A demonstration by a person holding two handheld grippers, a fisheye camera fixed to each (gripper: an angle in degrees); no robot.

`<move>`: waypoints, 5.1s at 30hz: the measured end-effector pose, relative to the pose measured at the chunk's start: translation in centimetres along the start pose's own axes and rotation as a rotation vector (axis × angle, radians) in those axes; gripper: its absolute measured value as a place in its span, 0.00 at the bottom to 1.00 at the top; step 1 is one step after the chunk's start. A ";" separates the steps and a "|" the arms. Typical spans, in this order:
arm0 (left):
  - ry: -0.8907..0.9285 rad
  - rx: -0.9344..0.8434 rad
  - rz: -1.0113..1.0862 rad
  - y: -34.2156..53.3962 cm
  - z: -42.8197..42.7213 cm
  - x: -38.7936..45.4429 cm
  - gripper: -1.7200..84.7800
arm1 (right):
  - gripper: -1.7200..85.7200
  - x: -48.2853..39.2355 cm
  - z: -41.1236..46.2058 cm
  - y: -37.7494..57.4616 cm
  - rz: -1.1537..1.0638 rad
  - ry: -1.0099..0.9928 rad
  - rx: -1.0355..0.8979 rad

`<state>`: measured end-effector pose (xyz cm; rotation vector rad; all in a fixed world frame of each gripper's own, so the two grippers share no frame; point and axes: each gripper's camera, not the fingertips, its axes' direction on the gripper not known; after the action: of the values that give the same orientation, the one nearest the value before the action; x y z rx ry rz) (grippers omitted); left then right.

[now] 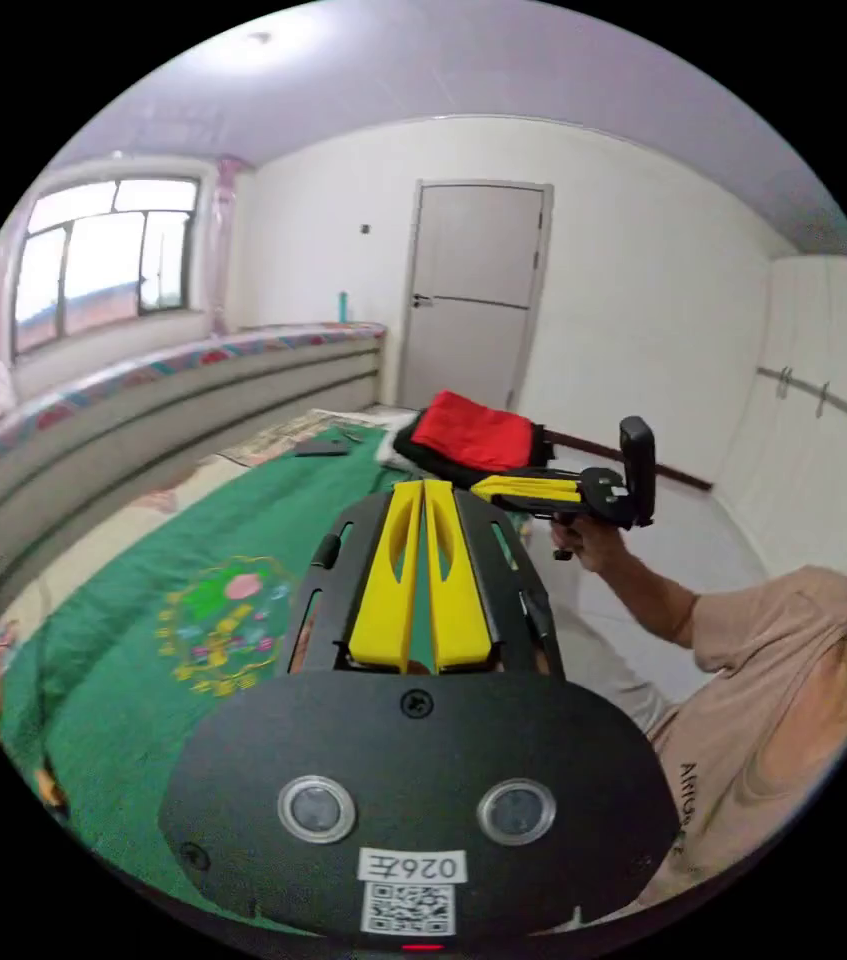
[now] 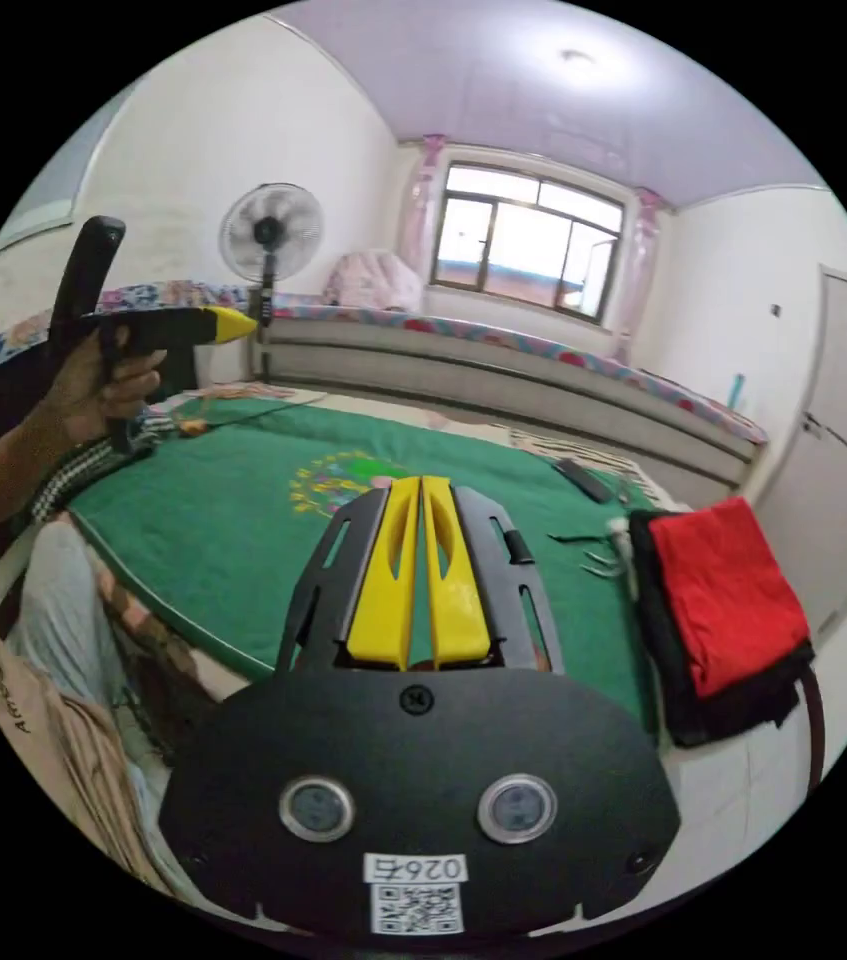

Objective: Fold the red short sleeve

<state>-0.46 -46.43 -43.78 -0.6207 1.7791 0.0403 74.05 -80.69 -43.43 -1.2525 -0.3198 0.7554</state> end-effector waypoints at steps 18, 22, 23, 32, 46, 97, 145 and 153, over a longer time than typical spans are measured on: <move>0.006 -0.113 0.118 -8.6 46.1 1.3 0.19 | 0.14 38.5 -5.6 12.1 0.504 0.547 0.042; -0.093 -0.163 0.240 -10.2 51.9 1.3 0.26 | 0.15 42.2 -5.0 10.8 0.448 0.654 0.018; -0.115 -0.201 0.265 -10.6 53.6 1.4 0.27 | 0.17 43.9 -4.4 10.3 0.458 0.690 -0.031; -0.094 -0.419 0.423 -10.9 58.1 3.3 0.08 | 0.06 47.5 -0.2 10.1 0.415 0.700 -0.184; 0.259 -0.122 0.181 -9.3 34.4 -5.6 0.08 | 0.03 34.6 -9.0 0.1 0.149 0.233 0.309; -0.145 -0.260 -0.736 11.9 -20.0 -48.3 0.15 | 0.14 -12.4 45.5 -15.3 -0.050 -0.624 -0.335; -0.370 0.079 -0.633 5.1 -44.8 -45.5 0.05 | 0.01 12.2 47.4 -20.8 -0.007 -0.742 -0.502; -0.588 0.158 -0.766 8.4 -52.0 -43.1 0.08 | 0.02 38.0 37.2 -12.0 0.782 -0.172 -0.095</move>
<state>-43.09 -40.21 8.96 -1.0155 0.8949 -0.3993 83.09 -29.40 -27.46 -1.4099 0.0143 1.5336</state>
